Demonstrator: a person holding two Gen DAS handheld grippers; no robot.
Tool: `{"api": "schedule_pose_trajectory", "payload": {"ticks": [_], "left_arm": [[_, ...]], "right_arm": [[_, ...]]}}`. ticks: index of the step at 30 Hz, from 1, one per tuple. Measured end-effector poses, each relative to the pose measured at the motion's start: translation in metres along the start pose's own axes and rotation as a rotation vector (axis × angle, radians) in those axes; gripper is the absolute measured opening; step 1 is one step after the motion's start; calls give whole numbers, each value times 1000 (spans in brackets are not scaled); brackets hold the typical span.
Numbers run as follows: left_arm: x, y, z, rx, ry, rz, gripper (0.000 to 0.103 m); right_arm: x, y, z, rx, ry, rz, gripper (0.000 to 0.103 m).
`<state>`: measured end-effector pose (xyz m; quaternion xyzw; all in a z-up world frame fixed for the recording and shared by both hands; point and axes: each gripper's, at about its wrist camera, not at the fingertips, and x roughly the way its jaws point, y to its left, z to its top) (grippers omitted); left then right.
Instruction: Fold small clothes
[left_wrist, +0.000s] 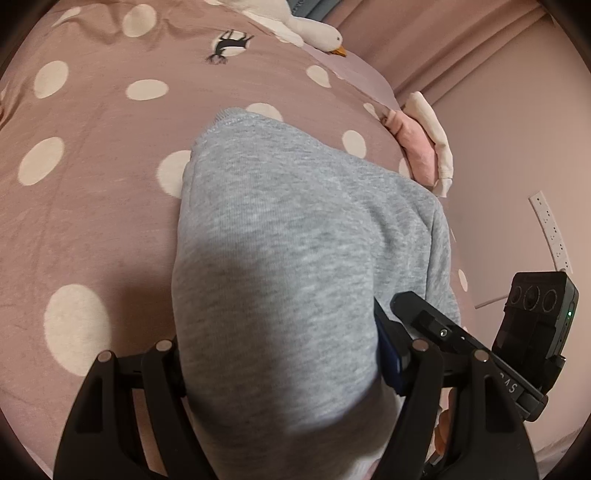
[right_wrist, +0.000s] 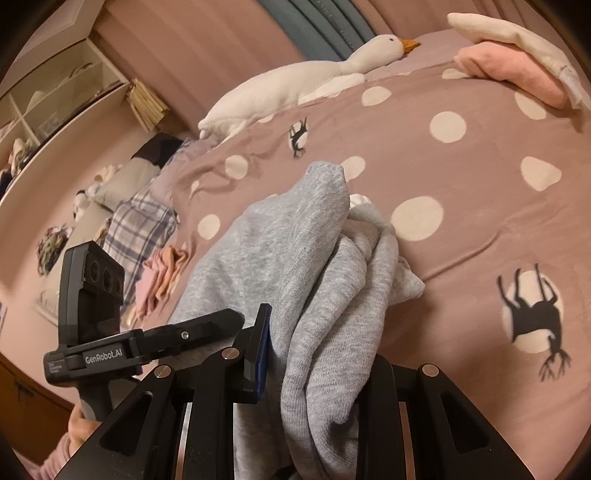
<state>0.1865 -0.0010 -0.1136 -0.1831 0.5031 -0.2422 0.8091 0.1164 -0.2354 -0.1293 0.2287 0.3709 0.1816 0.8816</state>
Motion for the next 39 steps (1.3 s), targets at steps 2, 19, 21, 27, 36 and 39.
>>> {"api": "schedule_pose_trajectory", "payload": {"ticks": [2, 19, 21, 27, 36, 39], "left_arm": [[-3, 8, 0, -11, -2, 6, 75], [-13, 47, 8, -33, -32, 27, 75], [-13, 50, 10, -35, -33, 28, 75], [-7, 58, 14, -42, -19, 32, 75], [6, 66, 12, -49, 17, 51, 75], [9, 68, 10, -50, 25, 56, 76]], "right_arm": [[6, 5, -2, -5, 9, 3, 27], [37, 27, -9, -35, 25, 22, 27], [41, 29, -8, -39, 26, 19, 27], [51, 32, -9, -55, 39, 2, 27], [62, 29, -10, -59, 88, -19, 27], [63, 28, -9, -60, 103, -19, 27]]}}
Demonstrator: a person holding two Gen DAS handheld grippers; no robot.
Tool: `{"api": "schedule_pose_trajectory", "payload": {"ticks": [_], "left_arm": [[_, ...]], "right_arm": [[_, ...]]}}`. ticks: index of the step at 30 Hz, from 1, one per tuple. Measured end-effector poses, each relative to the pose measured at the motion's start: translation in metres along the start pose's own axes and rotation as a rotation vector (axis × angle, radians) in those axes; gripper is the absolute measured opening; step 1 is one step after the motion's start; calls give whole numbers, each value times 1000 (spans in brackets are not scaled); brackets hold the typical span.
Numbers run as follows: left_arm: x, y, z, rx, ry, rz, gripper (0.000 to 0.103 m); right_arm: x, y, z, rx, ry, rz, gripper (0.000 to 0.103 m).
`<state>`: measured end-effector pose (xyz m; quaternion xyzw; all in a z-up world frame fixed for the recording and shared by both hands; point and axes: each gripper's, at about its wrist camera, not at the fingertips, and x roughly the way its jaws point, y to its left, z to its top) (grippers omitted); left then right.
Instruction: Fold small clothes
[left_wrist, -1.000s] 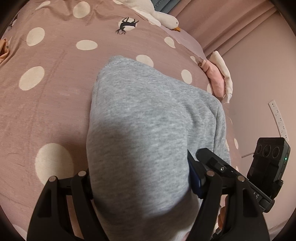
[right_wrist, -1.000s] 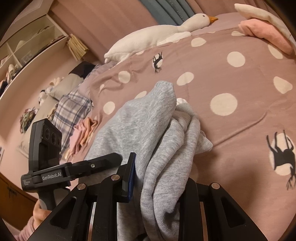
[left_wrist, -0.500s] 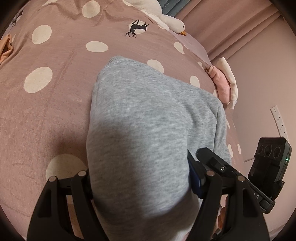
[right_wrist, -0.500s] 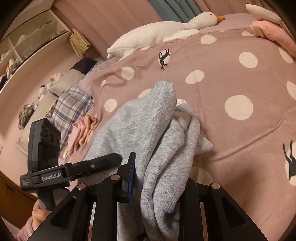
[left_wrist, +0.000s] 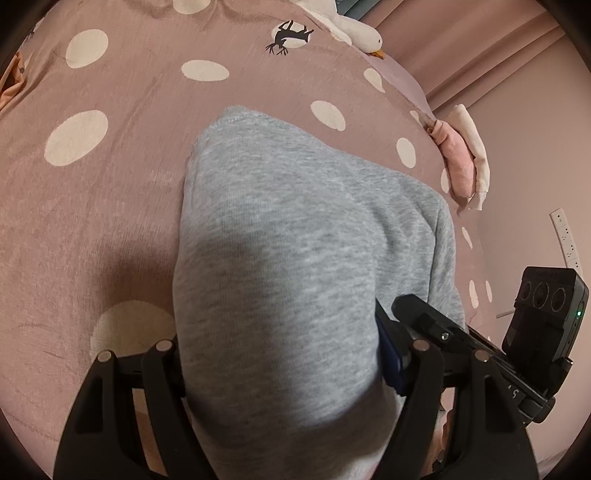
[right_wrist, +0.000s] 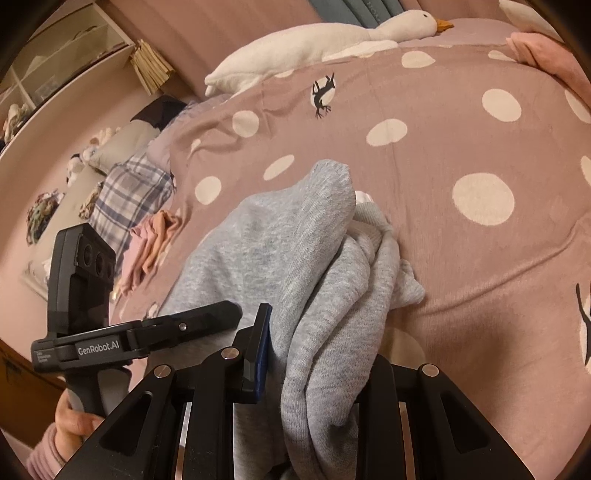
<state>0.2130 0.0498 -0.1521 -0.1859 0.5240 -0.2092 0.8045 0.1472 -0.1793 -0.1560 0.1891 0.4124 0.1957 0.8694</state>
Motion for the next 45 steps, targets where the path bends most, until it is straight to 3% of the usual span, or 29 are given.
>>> {"api": "schedule_pose_trajectory", "payload": {"ticks": [32, 45], "left_arm": [[23, 4, -2, 14, 58, 72, 84], [27, -4, -2, 46, 59, 112, 87]], "right_arm": [[6, -19, -10, 76, 84, 1, 27], [7, -28, -13, 106, 89, 9, 35]]}}
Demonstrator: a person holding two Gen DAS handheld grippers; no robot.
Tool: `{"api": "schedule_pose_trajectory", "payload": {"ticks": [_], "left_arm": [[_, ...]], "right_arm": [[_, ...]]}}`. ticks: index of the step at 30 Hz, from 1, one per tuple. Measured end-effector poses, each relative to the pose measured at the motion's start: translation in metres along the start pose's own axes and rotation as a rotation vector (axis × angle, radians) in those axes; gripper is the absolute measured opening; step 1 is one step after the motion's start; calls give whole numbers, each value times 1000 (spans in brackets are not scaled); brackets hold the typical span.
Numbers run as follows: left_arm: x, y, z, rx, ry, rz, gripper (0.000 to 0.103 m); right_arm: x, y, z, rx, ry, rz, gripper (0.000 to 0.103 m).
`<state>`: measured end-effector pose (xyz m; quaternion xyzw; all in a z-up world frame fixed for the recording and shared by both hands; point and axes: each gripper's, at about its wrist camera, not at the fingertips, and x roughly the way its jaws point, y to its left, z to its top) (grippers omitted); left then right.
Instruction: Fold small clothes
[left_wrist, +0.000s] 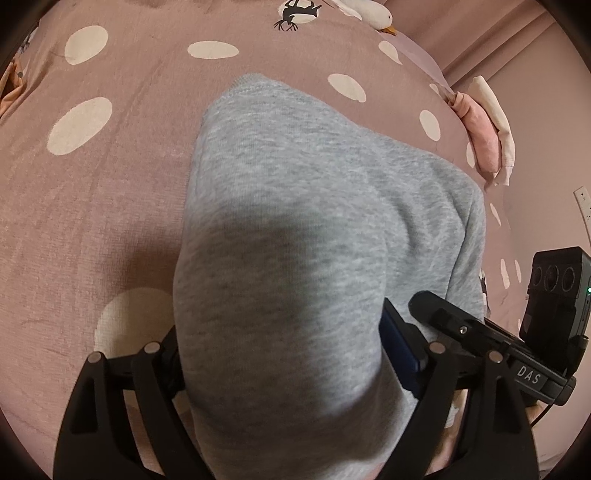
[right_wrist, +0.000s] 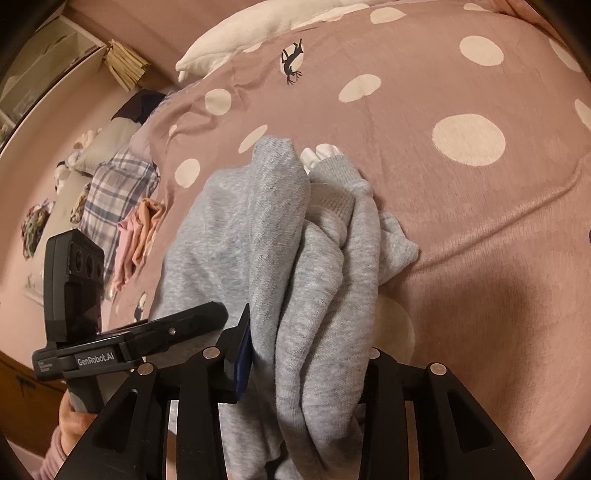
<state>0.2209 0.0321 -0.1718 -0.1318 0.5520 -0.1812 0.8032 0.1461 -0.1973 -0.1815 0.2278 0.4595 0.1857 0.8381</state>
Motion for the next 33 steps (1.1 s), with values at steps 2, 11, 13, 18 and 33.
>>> {"api": "schedule_pose_trajectory", "payload": {"ticks": [2, 11, 13, 18, 33], "left_arm": [[0, 0, 0, 3, 0, 4, 87], [0, 0, 0, 3, -1, 8, 88], [0, 0, -1, 3, -1, 8, 88], [-1, 2, -2, -1, -3, 13, 88], [-7, 5, -8, -9, -2, 20, 89]], "right_arm": [[0, 0, -1, 2, 0, 1, 35], [-1, -2, -2, 1, 1, -12, 42], [-1, -2, -3, 3, 1, -13, 42], [-2, -3, -3, 3, 0, -15, 42], [-3, -4, -4, 7, 0, -15, 43]]}}
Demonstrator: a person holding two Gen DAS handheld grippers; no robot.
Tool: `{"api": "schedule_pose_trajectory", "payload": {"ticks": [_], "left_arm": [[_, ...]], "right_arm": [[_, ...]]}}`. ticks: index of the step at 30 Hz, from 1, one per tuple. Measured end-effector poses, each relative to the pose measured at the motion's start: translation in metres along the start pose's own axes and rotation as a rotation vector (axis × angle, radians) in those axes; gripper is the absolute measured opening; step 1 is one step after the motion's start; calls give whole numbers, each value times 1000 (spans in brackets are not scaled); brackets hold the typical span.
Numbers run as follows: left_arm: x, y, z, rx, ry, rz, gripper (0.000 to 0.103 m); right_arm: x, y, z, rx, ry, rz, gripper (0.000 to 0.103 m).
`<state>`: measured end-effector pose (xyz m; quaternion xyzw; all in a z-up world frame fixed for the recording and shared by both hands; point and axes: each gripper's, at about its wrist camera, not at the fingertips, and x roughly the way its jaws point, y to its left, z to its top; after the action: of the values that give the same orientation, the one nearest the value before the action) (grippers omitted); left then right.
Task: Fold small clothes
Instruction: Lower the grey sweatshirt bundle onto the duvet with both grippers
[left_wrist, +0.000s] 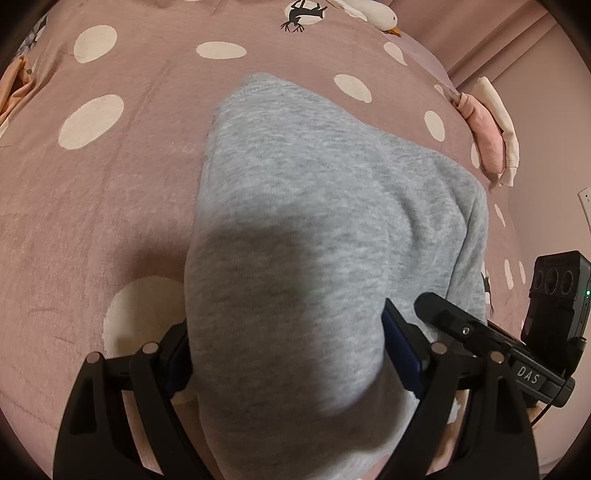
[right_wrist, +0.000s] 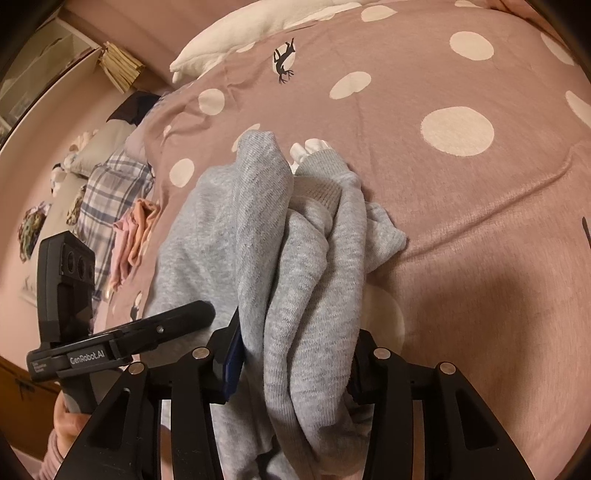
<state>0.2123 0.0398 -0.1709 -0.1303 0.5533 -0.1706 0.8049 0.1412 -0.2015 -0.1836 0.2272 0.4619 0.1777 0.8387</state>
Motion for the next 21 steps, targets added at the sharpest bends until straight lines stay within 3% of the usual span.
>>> {"api": "schedule_pose_trajectory", "payload": {"ticks": [21], "left_arm": [[-10, 3, -9, -3, -6, 11, 89]], "right_arm": [[-4, -4, -4, 9, -1, -1, 43]]}}
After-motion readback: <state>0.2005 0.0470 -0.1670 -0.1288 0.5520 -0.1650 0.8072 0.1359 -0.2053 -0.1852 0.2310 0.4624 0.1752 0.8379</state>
